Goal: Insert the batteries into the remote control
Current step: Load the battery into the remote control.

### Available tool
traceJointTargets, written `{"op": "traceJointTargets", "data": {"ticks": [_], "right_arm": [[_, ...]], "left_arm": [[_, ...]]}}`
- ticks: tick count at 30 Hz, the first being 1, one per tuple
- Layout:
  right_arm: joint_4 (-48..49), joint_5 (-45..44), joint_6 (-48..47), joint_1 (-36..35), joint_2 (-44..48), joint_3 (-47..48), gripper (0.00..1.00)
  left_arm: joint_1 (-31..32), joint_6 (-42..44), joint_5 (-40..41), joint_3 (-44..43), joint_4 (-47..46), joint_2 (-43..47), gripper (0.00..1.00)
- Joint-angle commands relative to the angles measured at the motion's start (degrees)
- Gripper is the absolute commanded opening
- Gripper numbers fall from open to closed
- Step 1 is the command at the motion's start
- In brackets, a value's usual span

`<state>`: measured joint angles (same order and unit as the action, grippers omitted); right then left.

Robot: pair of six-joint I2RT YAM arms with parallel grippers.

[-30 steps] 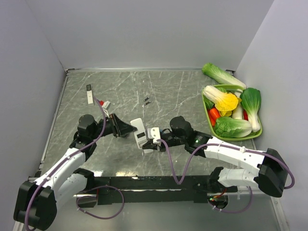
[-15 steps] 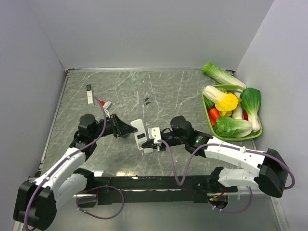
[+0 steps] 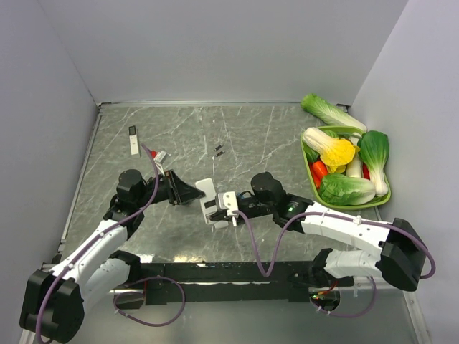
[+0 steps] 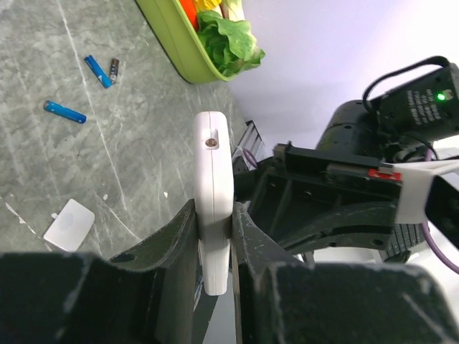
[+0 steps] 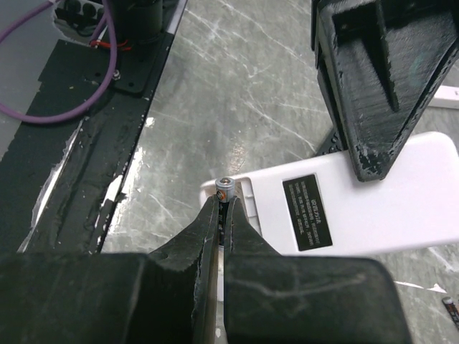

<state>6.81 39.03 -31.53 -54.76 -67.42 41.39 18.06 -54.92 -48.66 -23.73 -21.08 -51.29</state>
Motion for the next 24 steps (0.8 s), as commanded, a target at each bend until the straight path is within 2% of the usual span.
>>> {"op": "traceJointTargets", "data": {"ticks": [1, 9, 15, 24], "right_arm": [[-0.31, 0.88, -3.19, -0.17, -0.35, 1.59, 0.0], [-3.11, 1.67, -4.94, -0.26, -1.23, 3.17, 0.0], [-10.4, 0.79, -7.84, -0.17, -1.66, 5.1, 0.0], [-15.95, 0.96, -9.34, -0.26, -5.35, 8.88, 0.09]], "left_arm": [[0.22, -1.07, -2.66, -3.34, -2.21, 0.58, 0.01], [0.22, 0.07, -2.58, -3.78, -0.19, 0.05, 0.01], [0.22, 1.92, -1.87, -5.28, 3.24, -0.48, 0.01], [0.22, 0.34, -1.61, -4.75, 1.57, -2.41, 0.01]]}}
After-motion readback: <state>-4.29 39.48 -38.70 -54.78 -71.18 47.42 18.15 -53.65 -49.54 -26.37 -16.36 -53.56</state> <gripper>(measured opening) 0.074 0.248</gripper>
